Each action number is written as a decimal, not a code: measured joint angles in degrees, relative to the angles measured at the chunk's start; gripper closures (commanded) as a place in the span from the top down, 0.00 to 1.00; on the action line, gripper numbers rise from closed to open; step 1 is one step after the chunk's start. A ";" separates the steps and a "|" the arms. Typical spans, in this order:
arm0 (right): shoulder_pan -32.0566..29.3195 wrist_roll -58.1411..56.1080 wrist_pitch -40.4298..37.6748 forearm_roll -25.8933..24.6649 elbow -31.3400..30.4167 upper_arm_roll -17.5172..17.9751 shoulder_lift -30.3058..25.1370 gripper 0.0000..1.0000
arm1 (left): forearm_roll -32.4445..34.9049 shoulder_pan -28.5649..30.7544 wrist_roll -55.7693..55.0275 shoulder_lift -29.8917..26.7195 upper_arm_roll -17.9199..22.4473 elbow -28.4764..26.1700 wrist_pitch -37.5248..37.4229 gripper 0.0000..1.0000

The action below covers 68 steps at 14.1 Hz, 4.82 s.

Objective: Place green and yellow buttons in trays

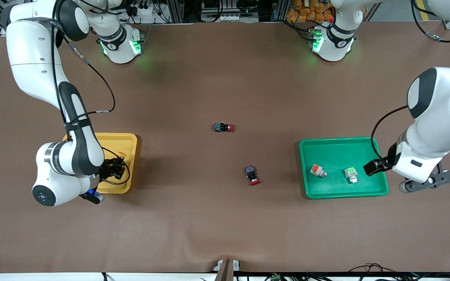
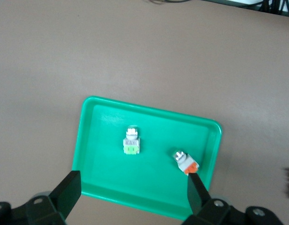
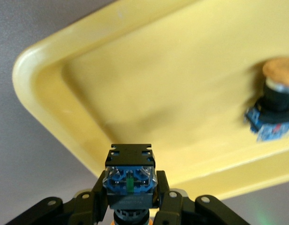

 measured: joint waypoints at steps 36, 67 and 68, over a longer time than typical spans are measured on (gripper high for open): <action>-1.83 -2.77 -15.02 0.85 20.92 1.43 -18.23 1.00 | -14.05 -13.79 19.24 -23.93 24.30 -7.22 -21.32 1.00; -1.47 -19.58 -12.70 -11.30 -8.35 2.38 -49.32 1.00 | -14.05 -13.77 19.24 -24.11 24.32 -7.05 -21.19 1.00; -1.47 -19.58 -12.87 -11.30 -8.27 2.38 -49.32 1.00 | -14.05 -13.76 19.25 -24.11 24.32 -7.05 -21.19 1.00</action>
